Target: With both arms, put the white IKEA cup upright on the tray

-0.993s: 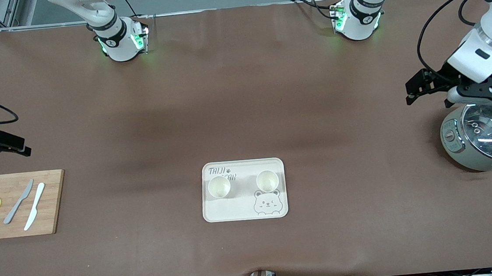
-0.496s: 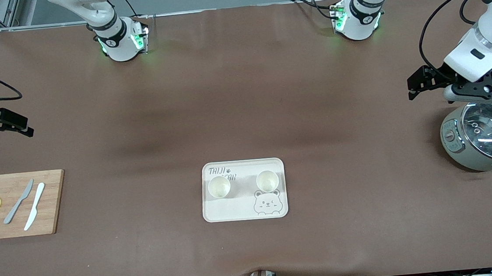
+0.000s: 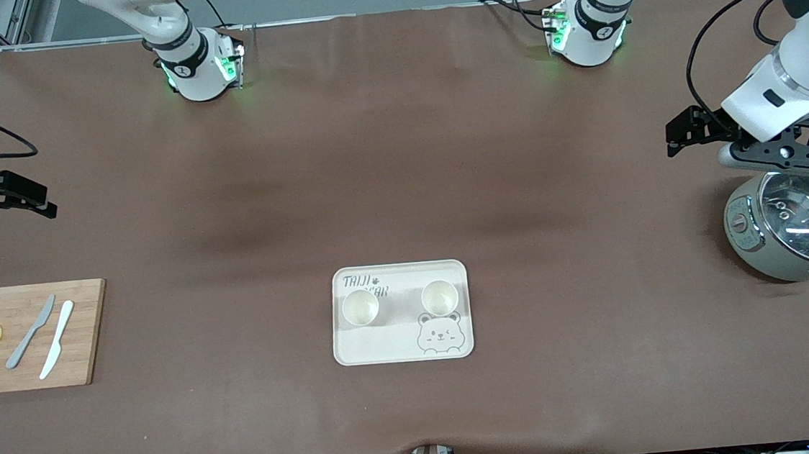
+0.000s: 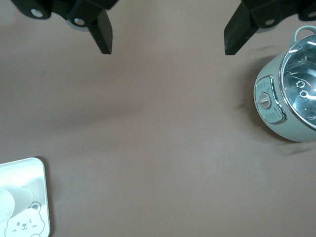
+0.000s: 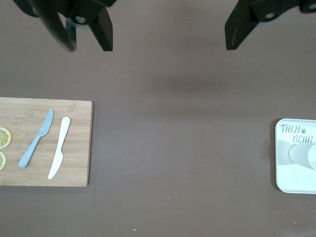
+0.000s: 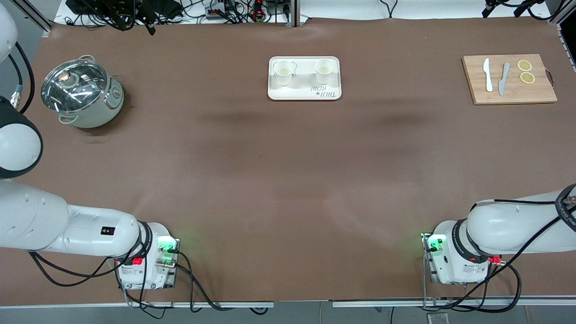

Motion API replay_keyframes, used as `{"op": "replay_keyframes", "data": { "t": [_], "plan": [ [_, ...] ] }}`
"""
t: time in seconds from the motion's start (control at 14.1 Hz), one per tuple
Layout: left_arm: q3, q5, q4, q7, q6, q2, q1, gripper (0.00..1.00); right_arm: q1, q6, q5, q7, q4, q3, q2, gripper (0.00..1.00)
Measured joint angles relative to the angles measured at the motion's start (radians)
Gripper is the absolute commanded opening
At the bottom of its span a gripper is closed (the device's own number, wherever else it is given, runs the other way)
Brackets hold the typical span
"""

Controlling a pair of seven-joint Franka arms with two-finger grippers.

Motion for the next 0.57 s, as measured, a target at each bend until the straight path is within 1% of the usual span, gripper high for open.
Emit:
{"op": "replay_keyframes", "data": {
  "t": [0.57],
  "plan": [
    [0.002,0.000,0.003,0.000,0.000,0.004,0.006,1.00,0.005,-0.010,-0.048,0.000,0.000,0.009,-0.001,1.00]
  ]
}}
